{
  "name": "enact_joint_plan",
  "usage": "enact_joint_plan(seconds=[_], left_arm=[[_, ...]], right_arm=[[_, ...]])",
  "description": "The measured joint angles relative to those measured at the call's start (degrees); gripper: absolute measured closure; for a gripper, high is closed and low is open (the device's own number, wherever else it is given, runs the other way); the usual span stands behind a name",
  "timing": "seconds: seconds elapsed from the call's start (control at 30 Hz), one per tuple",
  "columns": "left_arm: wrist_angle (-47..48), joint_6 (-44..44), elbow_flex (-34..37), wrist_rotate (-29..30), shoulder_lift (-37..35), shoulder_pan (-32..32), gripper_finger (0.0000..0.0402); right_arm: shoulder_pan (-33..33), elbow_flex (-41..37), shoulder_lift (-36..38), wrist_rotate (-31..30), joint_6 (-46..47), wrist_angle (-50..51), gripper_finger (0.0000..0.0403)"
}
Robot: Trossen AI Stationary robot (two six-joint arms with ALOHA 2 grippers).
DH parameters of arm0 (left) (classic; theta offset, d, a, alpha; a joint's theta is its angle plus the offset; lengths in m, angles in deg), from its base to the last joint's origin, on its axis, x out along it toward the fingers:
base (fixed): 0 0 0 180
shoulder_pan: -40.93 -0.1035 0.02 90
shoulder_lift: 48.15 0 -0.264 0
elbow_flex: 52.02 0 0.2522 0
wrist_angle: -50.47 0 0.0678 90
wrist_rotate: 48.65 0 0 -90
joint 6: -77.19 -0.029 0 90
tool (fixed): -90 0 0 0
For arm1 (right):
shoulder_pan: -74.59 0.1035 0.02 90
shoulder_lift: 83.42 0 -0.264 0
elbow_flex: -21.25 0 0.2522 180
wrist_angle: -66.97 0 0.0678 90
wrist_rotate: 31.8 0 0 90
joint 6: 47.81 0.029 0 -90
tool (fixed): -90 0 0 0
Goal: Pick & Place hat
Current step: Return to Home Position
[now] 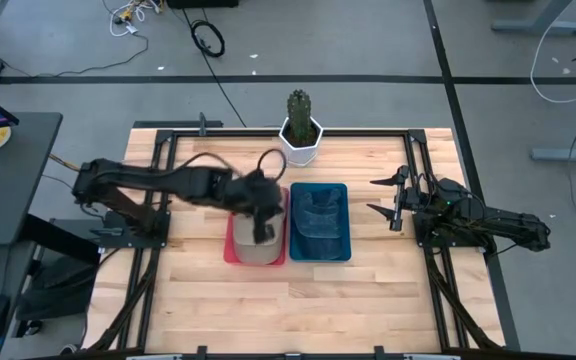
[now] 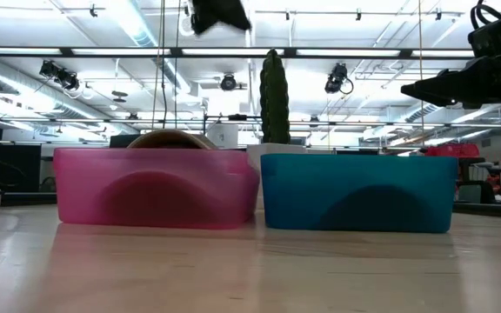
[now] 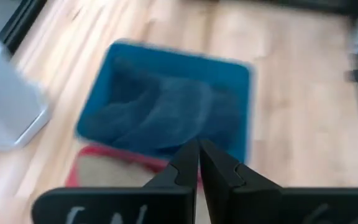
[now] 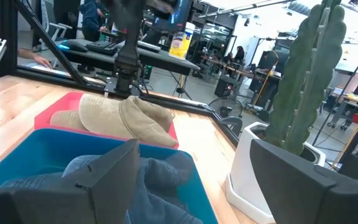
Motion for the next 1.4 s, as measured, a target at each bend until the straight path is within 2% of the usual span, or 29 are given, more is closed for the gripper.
enact_joint_plan(seconds=[0.1, 0.2, 0.33, 0.43, 0.63, 0.8, 1.0, 1.1, 1.17, 1.4], left_arm=[[-1.1, -0.8, 0.7, 0.3, -2.6, 5.0, 0.0383], [-5.7, -1.2, 5.4, 3.9, -6.6, 10.1, 0.0383], [-15.3, -0.8, 17.6, 8.0, -16.8, 15.4, 0.0383], [-24.5, -3.9, 28.6, 5.9, -26.2, 17.1, 0.0383], [-38.4, -4.9, 47.9, -6.3, -45.6, 17.3, 0.0383], [-43.7, -5.3, 59.1, -9.5, -58.2, 17.3, 0.0383], [-44.5, -6.9, 68.0, -9.6, -71.2, 16.8, 0.0383], [-48.2, -7.1, 72.8, -9.6, -77.2, 15.6, 0.0383], [-50.8, -7.3, 75.4, -10.9, -80.4, 14.8, 0.0383], [-49.7, -8.5, 79.2, -14.3, -87.6, 9.1, 0.0383]], right_arm=[[0.0, 0.0, 0.0, 0.0, 0.0, 0.0, 0.0091], [0.0, 0.0, 0.0, 0.0, 0.0, 0.1, 0.0091], [0.0, 0.0, 0.0, 0.0, 0.0, 0.0, 0.0091], [0.0, 0.0, 0.0, 0.0, 0.0, 0.2, 0.0091], [0.0, 0.0, 0.0, 0.0, 0.0, 0.1, 0.0091], [0.0, 0.0, 0.0, 0.0, 0.0, 0.1, 0.0091], [0.0, 0.0, 0.0, 0.0, 0.0, 0.1, 0.0091], [0.0, 0.0, 0.0, 0.0, 0.0, 0.1, 0.0091], [0.0, 0.0, 0.0, 0.0, 0.0, 0.1, 0.0091], [0.0, 0.0, 0.0, 0.0, 0.0, 0.0, 0.0091]])
